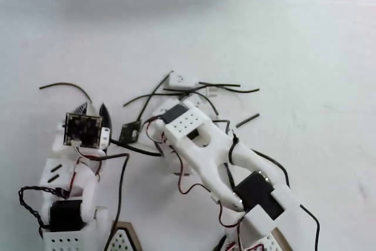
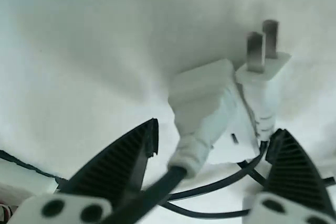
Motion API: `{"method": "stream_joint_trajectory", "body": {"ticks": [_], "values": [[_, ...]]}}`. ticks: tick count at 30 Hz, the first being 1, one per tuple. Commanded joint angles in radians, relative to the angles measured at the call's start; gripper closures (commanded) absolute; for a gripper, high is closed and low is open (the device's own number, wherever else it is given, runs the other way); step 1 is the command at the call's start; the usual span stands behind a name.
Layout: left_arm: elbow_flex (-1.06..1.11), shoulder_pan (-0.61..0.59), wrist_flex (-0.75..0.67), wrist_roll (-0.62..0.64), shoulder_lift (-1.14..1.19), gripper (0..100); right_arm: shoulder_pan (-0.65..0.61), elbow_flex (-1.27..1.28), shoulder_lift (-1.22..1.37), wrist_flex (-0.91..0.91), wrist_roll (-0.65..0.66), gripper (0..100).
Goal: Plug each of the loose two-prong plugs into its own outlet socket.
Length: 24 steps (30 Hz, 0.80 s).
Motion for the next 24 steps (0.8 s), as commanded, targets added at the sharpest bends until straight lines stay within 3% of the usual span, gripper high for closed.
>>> {"method": "stream_joint_trajectory", "body": {"ticks": [1,13,24], "values": [[-0.028,-0.001,-0.002,0.009,-0.007,86,0.007,-0.005,-0.021,0.038,0.000,67.6],[-0.028,0.001,-0.003,0.009,-0.007,86,-0.053,0.072,-0.229,0.056,-0.002,67.6],[-0.028,0.001,-0.002,0.009,-0.007,86,-0.048,0.207,-0.226,-0.117,-0.002,67.6]]}}
